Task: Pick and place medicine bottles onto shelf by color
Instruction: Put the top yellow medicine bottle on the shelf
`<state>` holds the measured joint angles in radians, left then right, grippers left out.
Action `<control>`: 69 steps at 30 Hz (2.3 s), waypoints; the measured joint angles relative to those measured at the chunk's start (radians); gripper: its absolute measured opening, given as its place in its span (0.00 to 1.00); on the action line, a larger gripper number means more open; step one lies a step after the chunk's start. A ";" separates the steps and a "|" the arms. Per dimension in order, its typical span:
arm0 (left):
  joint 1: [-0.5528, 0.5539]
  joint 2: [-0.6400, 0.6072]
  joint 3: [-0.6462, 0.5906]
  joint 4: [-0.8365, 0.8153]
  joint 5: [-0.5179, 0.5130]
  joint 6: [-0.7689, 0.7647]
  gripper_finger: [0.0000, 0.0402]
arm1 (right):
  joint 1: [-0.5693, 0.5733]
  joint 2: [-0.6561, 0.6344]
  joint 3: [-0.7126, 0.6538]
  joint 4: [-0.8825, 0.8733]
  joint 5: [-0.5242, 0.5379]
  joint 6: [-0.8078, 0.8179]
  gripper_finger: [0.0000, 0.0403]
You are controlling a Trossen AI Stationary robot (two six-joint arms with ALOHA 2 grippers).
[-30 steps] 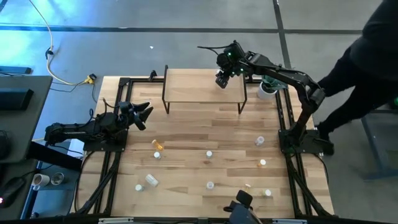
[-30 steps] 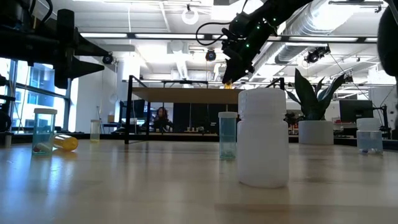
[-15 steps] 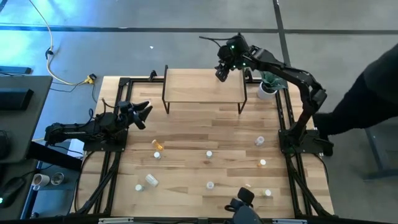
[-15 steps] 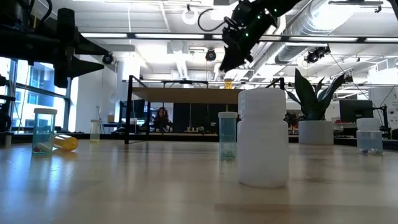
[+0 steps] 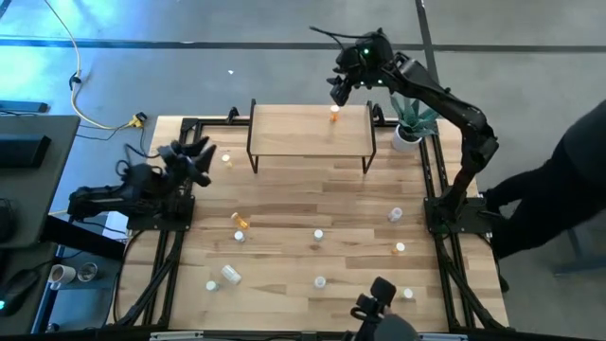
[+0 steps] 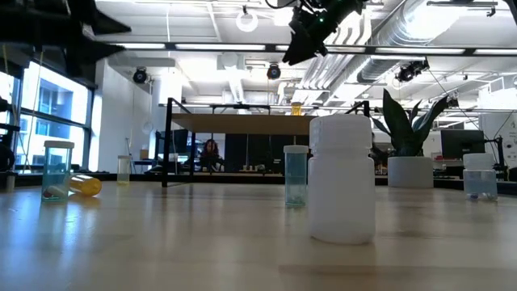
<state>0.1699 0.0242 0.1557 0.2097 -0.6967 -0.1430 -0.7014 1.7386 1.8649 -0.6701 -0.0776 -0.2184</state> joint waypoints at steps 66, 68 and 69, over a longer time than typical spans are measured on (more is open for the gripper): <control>0.810 1.007 0.677 -1.149 0.835 0.543 0.52 | -0.026 -0.015 0.317 -0.377 0.100 -0.051 0.43; 0.824 1.032 0.677 -1.147 0.836 0.553 0.51 | -0.025 -0.015 0.317 -0.376 0.100 -0.052 0.43; 0.831 1.045 0.677 -1.145 0.836 0.558 0.51 | -0.026 -0.015 0.317 -0.376 0.100 -0.052 0.43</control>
<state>1.0005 1.0695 0.8322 -0.9349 0.1390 0.4147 -0.7269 1.7241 2.1822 -1.0462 0.0223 -0.2703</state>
